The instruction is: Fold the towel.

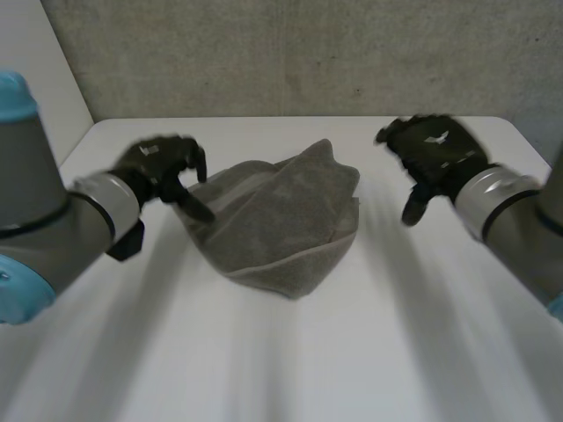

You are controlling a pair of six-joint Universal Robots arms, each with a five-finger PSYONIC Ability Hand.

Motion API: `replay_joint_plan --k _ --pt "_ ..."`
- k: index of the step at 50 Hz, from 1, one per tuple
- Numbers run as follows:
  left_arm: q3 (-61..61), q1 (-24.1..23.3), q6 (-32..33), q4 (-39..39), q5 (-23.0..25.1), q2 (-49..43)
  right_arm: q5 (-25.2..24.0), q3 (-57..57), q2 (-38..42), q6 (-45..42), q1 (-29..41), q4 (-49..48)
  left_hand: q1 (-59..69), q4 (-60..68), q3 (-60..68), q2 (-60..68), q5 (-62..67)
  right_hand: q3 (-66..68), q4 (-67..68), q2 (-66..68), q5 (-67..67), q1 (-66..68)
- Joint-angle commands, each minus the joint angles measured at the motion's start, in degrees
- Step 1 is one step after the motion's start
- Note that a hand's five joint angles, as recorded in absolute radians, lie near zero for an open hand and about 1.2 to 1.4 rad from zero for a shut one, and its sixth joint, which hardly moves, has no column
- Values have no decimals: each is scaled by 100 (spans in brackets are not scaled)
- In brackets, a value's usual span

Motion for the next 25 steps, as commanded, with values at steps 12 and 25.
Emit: replay_joint_plan --k 12,25 --pt "-134 -79 219 682 566 -1731 -64 -1667 2794 -161 819 232 -51 10 13 -13 -32 1377 1311 1341 1380 1405" --pt "191 -220 219 945 566 -2389 139 -2134 3288 -73 881 232 -51 10 13 -13 -32 5366 5299 5329 5369 5393"
